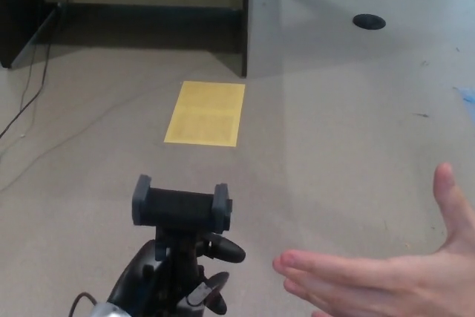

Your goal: There is a tripod standing in front of the robot and the robot extends its left arm to grab it. It lifts the tripod and passes it to a person.

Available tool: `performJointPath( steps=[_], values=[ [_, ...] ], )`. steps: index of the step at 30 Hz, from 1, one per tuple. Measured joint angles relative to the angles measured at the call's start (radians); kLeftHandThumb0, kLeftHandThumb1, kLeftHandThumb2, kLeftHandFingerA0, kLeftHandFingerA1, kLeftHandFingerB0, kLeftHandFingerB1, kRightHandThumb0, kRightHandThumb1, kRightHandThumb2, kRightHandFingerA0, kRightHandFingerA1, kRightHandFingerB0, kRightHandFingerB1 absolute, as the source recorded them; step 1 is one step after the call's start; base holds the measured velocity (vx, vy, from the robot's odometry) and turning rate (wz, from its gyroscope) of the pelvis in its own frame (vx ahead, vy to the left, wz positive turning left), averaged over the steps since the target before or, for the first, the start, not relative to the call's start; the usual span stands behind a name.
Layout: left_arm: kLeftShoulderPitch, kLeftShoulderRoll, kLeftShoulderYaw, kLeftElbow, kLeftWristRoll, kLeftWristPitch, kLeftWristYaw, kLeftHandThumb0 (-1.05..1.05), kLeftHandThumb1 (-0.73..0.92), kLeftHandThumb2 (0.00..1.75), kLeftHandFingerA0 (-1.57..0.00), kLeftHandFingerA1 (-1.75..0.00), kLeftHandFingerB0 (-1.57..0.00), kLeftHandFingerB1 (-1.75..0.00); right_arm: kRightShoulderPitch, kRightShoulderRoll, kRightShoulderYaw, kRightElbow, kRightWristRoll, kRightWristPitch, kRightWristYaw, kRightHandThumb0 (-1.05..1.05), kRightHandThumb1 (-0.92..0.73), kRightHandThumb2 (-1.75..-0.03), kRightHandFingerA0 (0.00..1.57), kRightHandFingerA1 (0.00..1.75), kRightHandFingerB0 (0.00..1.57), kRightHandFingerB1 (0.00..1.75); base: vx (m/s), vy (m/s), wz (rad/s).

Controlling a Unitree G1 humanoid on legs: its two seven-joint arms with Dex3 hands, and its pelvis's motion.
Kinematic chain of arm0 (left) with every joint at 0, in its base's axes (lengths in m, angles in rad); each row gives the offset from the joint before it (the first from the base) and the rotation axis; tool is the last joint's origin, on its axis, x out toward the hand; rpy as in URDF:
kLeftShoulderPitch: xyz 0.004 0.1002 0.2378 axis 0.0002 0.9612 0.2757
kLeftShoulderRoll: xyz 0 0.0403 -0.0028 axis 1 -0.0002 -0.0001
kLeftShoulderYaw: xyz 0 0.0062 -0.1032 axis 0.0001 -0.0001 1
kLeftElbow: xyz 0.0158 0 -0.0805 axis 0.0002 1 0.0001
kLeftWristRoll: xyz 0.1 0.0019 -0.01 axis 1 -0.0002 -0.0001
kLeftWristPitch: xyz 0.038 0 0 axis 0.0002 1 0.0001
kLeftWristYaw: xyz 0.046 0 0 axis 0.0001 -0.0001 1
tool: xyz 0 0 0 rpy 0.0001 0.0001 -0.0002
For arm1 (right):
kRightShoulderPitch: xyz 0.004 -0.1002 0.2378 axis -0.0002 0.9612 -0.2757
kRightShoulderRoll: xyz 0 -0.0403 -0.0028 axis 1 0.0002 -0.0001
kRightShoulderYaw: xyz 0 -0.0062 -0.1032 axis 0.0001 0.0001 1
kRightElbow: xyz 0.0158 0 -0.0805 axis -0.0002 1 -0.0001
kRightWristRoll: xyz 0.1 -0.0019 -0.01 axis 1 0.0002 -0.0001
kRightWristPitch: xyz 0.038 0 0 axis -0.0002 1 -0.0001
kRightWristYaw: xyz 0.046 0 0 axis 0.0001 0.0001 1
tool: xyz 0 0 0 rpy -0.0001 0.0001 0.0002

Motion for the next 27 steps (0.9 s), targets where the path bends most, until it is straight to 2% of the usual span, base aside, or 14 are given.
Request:
performJointPath(
  steps=[2,3,4,5,11,17,25,27],
  values=[
    [0.004,-0.005,0.003,-0.009,0.001,-0.004,0.008,-0.03,0.81,0.75,-0.92,-1.26,-0.74,-0.98,0.0,-0.001,0.0,-0.002,0.0,0.001,0.002,-0.44,-0.56,-0.81,0.65,0.56,0.37,0.45,0.0,0.0,0.0],
    [0.007,-0.008,0.004,-0.025,0.0,-0.004,0.01,-0.02,0.79,0.76,-0.96,-1.27,-0.75,-0.99,0.001,-0.002,0.002,-0.002,-0.001,0.001,0.003,-0.35,-0.68,-0.61,0.73,0.44,0.42,0.34,0.0,0.0,0.0],
    [0.01,-0.011,0.004,-0.045,0.0,0.0,0.01,-0.02,0.8,0.75,-0.96,-1.28,-0.75,-1.0,0.001,-0.003,0.005,-0.002,-0.001,0.001,0.003,-0.45,-0.57,-0.81,0.64,0.55,0.36,0.45,0.0,0.0,0.0],
    [0.011,-0.013,0.004,-0.068,0.0,0.003,0.01,0.0,0.78,0.77,-1.01,-1.27,-0.78,-1.0,0.001,-0.003,0.006,-0.003,-0.001,0.002,0.003,-0.34,-0.69,-0.61,0.7,0.42,0.42,0.34,0.0,0.0,0.0],
    [-0.016,-0.025,0.0,-0.21,-0.003,0.026,0.007,-0.06,0.8,0.73,-1.03,-1.22,-0.82,-1.02,-0.004,-0.003,0.012,-0.001,-0.001,0.01,0.01,-0.35,-0.69,-0.61,0.65,0.41,0.44,0.34,0.0,0.0,0.0],
    [-0.105,-0.024,-0.027,-0.37,-0.003,0.119,0.003,0.02,0.81,0.72,-1.06,-1.21,-0.8,-1.03,-0.001,-0.007,0.023,-0.003,-0.004,0.012,0.011,-0.38,-0.67,-0.62,0.72,0.44,0.5,0.37,0.0,0.0,0.0],
    [-0.316,-0.022,-0.076,-0.465,0.004,0.255,-0.007,-0.04,0.81,0.72,-1.01,-1.32,-0.75,-1.07,0.013,-0.015,0.038,-0.001,-0.012,0.033,0.012,-0.36,-0.68,-0.6,0.68,0.42,0.5,0.36,0.0,0.0,0.0],
    [-0.363,-0.022,-0.087,-0.47,0.007,0.282,-0.008,-0.09,0.78,0.73,-1.02,-1.3,-0.77,-1.06,0.014,-0.015,0.04,0.002,-0.013,0.038,0.012,-0.38,-0.69,-0.61,0.68,0.42,0.5,0.36,0.0,0.0,0.0]
  ],
)
